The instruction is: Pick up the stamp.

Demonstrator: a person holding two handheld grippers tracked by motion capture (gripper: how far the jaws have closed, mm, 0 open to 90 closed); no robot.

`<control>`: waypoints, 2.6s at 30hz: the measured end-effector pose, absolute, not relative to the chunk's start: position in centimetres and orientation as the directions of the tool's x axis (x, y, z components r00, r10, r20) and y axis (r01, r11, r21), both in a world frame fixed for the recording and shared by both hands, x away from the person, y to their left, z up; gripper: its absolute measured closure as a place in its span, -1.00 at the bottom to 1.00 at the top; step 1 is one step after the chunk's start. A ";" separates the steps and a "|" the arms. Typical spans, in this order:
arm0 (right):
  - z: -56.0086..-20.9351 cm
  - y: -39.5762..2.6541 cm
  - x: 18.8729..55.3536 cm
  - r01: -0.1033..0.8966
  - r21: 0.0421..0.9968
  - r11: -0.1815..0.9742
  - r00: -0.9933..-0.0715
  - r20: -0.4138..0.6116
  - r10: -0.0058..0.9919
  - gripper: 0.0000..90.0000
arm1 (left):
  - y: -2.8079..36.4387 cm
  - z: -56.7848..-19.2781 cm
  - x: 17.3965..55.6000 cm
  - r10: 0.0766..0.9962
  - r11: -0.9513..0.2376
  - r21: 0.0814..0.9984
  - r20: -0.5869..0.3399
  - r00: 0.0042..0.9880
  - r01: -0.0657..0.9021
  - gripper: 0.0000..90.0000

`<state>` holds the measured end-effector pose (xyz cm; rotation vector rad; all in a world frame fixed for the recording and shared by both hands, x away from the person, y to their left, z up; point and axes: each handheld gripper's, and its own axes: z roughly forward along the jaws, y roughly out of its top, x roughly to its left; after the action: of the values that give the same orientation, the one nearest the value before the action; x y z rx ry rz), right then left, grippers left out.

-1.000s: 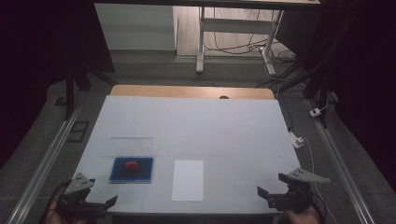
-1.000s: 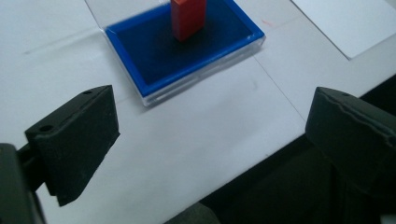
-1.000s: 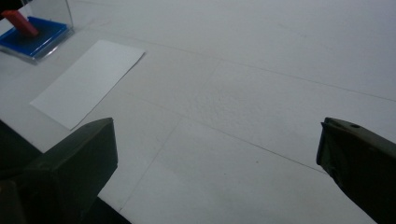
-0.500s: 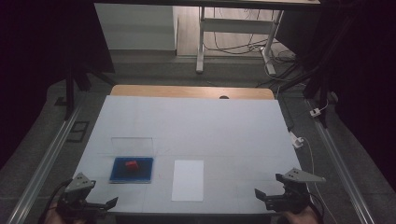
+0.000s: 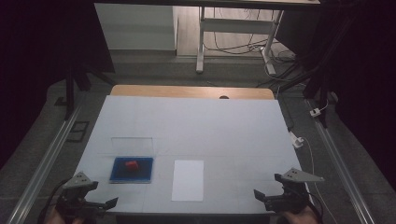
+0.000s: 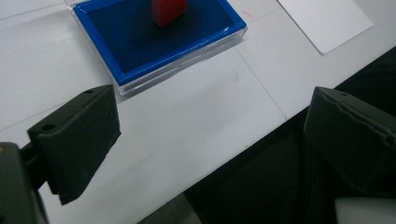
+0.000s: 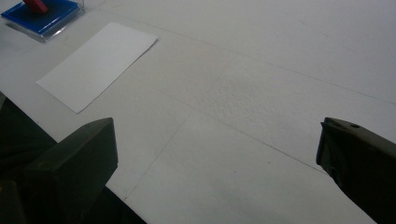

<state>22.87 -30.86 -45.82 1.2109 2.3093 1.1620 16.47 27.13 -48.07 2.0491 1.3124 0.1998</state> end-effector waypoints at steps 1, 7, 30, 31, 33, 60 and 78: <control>-45.8 -30.8 22.9 0.557 0.764 0.325 -0.608 0.109 0.786 -1.00 | 27.2 -48.1 16.5 0.847 -0.250 0.621 -0.231 0.478 0.743 -0.93; -45.8 -30.8 22.9 0.557 0.763 0.328 -0.614 0.112 0.782 -1.00 | 26.9 -47.6 16.2 0.850 -0.260 0.647 -0.198 0.487 0.717 -0.94; -45.9 -30.8 23.0 0.554 0.757 0.346 -0.644 0.127 0.754 -1.00 | 26.4 -47.5 19.1 0.810 -0.309 0.675 -0.182 0.557 0.671 -0.97; -45.9 -30.8 23.0 0.556 0.756 0.344 -0.644 0.131 0.754 -1.00 | 26.4 -47.5 19.3 0.808 -0.316 0.678 -0.174 0.563 0.664 -0.98; -45.9 -30.9 23.0 0.558 0.757 0.341 -0.643 0.134 0.754 -1.00 | 26.3 -47.5 19.6 0.804 -0.325 0.679 -0.168 0.570 0.658 -0.98; -46.0 -30.5 23.0 0.554 0.742 0.378 -0.655 0.108 0.748 -1.00 | 25.2 -48.3 25.6 0.738 -0.489 0.640 -0.059 0.673 0.592 -0.99; -46.0 -30.3 22.9 0.549 0.734 0.398 -0.666 0.097 0.740 -1.00 | 23.6 -49.7 29.1 0.635 -0.628 0.570 -0.018 0.772 0.530 -0.81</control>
<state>22.95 -30.26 -46.03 1.1368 2.4118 1.1252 29.14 23.59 -49.74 2.4017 0.8679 0.2475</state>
